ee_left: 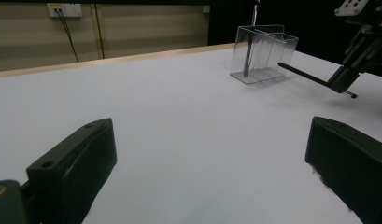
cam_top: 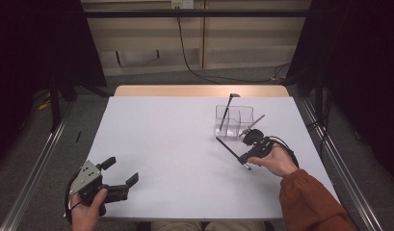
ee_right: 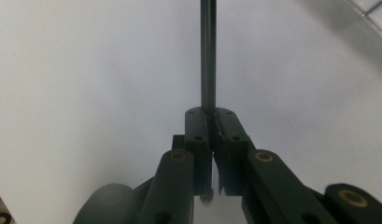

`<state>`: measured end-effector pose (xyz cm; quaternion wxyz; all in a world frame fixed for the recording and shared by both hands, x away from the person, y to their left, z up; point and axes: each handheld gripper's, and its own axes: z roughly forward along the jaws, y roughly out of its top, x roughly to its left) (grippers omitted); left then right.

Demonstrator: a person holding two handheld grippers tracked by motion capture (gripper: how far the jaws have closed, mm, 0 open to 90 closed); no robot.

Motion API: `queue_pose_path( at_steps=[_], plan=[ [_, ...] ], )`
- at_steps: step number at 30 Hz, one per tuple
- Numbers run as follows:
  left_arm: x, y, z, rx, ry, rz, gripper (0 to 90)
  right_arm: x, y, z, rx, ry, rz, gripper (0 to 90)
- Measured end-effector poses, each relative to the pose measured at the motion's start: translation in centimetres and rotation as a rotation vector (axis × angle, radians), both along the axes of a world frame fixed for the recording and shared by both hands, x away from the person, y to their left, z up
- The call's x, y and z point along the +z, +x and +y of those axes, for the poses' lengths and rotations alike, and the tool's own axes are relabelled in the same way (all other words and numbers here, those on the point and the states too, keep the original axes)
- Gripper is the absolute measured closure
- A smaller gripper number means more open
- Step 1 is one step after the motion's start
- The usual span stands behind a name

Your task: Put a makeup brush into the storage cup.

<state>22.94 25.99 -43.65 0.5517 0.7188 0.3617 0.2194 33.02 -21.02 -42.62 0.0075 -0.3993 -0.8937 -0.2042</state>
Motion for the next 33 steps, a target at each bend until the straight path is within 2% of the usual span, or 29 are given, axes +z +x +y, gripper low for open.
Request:
queue_pose_path(
  at_steps=[10,33],
  plan=[
    [0.0,0.0,0.0,-0.003,0.001,-0.001,2.1,0.8,-0.6,-0.6,-0.019,0.12,-0.078,84.0],
    [0.0,0.0,0.1,0.0,0.002,-0.004,2.1,0.5,-2.0,-1.6,-0.05,0.295,-0.25,84.0]
  ],
)
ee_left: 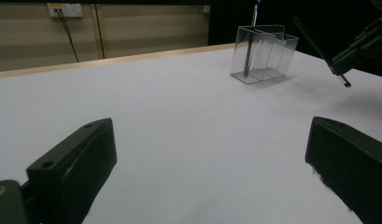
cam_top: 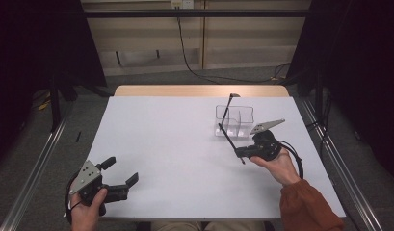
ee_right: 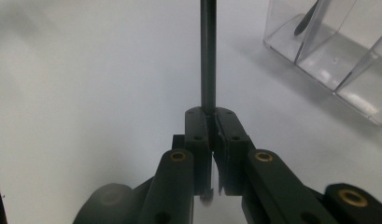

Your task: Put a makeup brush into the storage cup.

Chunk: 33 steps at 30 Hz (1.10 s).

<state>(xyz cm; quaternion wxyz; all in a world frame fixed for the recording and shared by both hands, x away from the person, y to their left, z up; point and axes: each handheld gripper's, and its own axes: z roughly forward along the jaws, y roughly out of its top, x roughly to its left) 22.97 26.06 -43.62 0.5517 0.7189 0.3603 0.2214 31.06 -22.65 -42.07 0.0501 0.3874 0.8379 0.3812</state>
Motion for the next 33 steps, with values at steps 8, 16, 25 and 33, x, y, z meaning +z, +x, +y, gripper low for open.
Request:
queue_pose_path(
  at_steps=[8,16,25,33],
  plan=[
    [0.1,0.0,0.0,-0.001,-0.001,-0.003,2.1,0.4,-0.5,-0.3,-0.008,0.064,-0.085,84.0],
    [0.4,-0.4,-0.1,-0.007,-0.015,-0.014,2.1,0.8,-1.0,-0.7,-0.013,0.106,-0.123,84.0],
    [0.5,-0.4,-0.4,-0.019,-0.019,-0.013,1.9,1.5,-1.5,-0.3,0.028,0.145,-0.158,84.0],
    [1.0,-0.2,-0.9,-0.042,-0.019,-0.023,1.9,1.9,-1.9,0.3,0.076,0.154,-0.172,84.0]
  ],
)
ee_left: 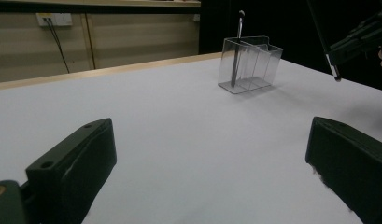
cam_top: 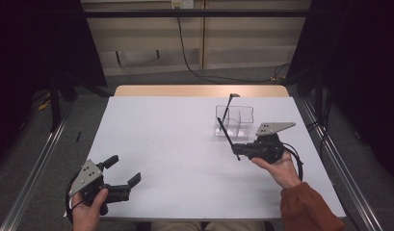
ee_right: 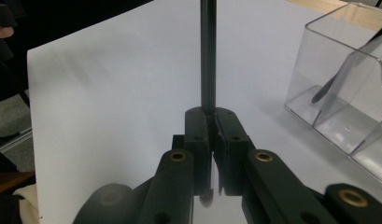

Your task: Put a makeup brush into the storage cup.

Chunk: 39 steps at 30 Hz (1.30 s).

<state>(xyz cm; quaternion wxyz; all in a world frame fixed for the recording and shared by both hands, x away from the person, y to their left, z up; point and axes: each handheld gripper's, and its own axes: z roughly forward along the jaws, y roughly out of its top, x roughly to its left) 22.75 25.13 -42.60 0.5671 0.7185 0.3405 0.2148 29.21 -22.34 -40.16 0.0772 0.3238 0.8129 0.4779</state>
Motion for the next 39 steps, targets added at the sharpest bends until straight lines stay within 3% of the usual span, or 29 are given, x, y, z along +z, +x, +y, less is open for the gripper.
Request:
queue_pose_path(
  at_steps=[6,17,30,39],
  plan=[
    [0.3,0.4,-0.6,-0.032,0.007,0.013,1.9,0.0,-0.3,1.0,0.052,-0.014,0.008,83.9],
    [1.3,0.4,-2.2,-0.082,0.019,-0.007,1.9,0.1,-1.0,3.2,0.149,-0.072,0.022,84.0],
    [2.1,1.4,-3.9,-0.14,0.043,-0.016,1.9,0.3,-0.7,5.9,0.251,-0.107,0.04,84.0],
    [2.3,1.8,-4.5,-0.2,0.059,0.003,2.1,0.3,-0.5,7.1,0.31,-0.165,0.054,84.0]
  ],
)
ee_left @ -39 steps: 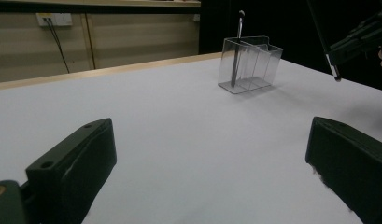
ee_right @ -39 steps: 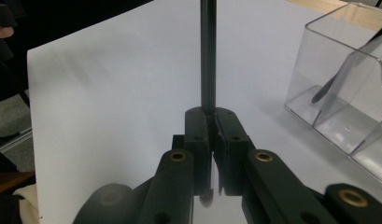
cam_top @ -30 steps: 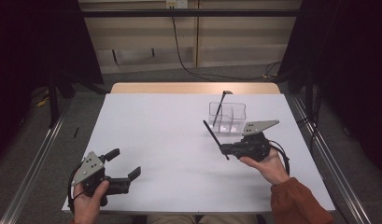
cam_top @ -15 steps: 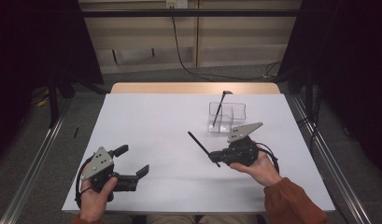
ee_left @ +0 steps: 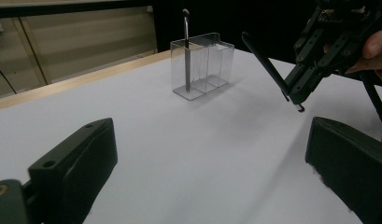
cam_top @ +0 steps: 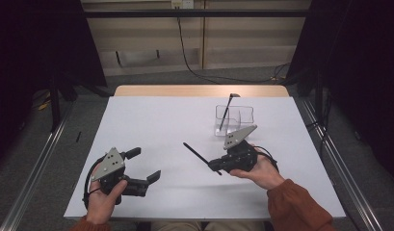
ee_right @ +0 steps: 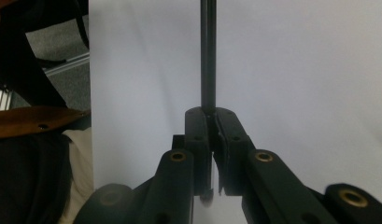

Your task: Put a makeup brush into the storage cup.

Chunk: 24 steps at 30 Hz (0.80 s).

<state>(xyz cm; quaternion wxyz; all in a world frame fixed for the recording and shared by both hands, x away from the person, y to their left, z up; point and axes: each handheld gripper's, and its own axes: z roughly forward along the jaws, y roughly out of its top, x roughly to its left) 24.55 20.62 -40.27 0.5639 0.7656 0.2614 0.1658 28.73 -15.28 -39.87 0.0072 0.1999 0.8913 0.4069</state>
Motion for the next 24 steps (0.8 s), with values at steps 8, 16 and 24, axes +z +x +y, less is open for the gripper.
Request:
queue_pose_path(
  at_steps=[8,16,24],
  plan=[
    [0.3,0.1,-0.8,-0.058,0.029,0.014,2.0,0.2,0.3,0.4,0.022,-0.061,0.003,84.0],
    [0.5,0.3,-1.5,-0.085,0.059,0.02,2.0,0.5,0.5,1.4,0.083,-0.161,0.012,84.0],
    [0.4,0.8,-1.8,-0.087,0.087,0.034,1.8,0.6,0.5,2.3,0.132,-0.237,0.02,84.0]
  ],
)
